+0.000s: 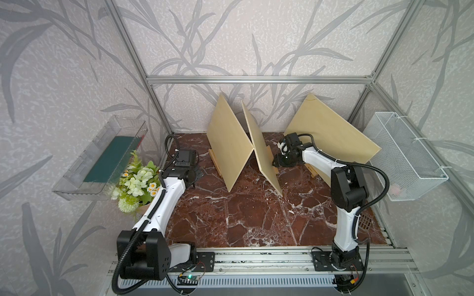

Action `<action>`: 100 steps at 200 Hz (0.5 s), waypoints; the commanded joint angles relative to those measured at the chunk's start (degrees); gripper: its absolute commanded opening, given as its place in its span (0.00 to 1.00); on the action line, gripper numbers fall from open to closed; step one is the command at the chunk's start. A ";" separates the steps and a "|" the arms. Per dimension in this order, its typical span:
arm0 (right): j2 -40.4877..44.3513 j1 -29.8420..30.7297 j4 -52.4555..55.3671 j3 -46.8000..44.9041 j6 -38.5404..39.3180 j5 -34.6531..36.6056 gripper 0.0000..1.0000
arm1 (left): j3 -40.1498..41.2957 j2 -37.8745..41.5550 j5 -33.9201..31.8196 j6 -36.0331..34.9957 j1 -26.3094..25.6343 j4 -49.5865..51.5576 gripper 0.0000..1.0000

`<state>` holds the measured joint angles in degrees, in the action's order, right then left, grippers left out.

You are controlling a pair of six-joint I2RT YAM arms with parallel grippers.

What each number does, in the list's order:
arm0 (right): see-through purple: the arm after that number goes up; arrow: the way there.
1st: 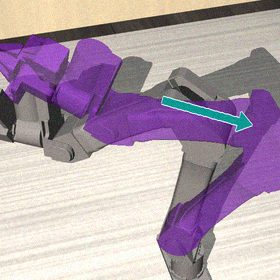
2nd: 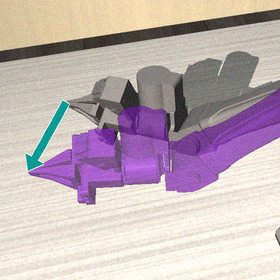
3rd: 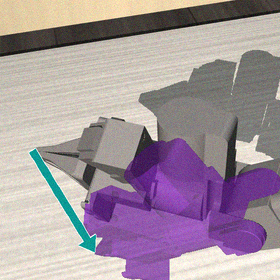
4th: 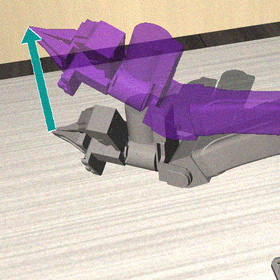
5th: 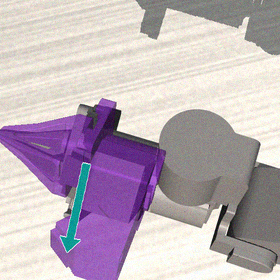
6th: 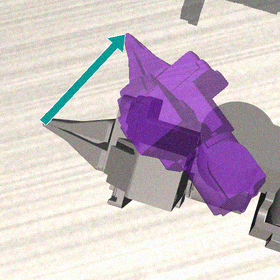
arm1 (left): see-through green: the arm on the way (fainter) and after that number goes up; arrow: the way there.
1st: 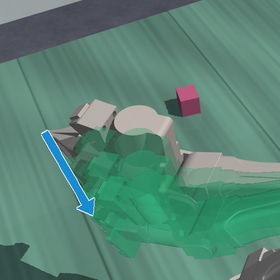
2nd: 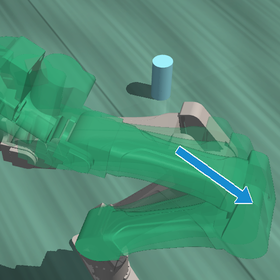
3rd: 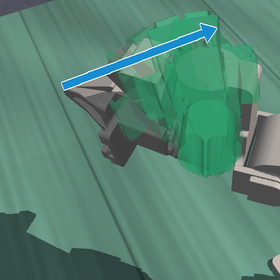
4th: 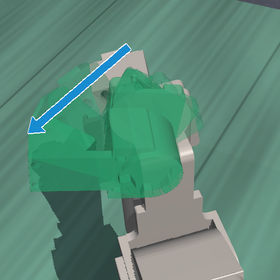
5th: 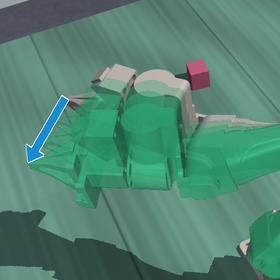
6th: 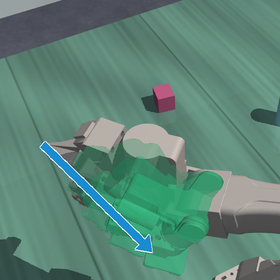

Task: Assemble the easel
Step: Adjust the easel at the center of the board, then reset both arms

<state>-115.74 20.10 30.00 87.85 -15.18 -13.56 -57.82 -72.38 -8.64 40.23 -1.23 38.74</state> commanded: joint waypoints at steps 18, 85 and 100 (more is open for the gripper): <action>16.27 -0.28 -7.05 -13.35 -0.08 8.70 0.65 | 4.81 4.58 -9.54 -3.31 0.58 -1.88 0.09; 37.41 -0.19 -18.92 -35.50 3.56 25.52 0.99 | 21.36 11.79 -23.03 -9.21 0.53 -19.78 0.99; 39.00 -0.23 -21.91 -38.78 4.50 29.28 0.99 | 25.67 12.22 -25.40 -11.41 0.53 -26.78 0.99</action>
<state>-78.32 19.99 12.62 53.36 -13.37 6.63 -37.08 -61.36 -25.50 33.19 -1.13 23.68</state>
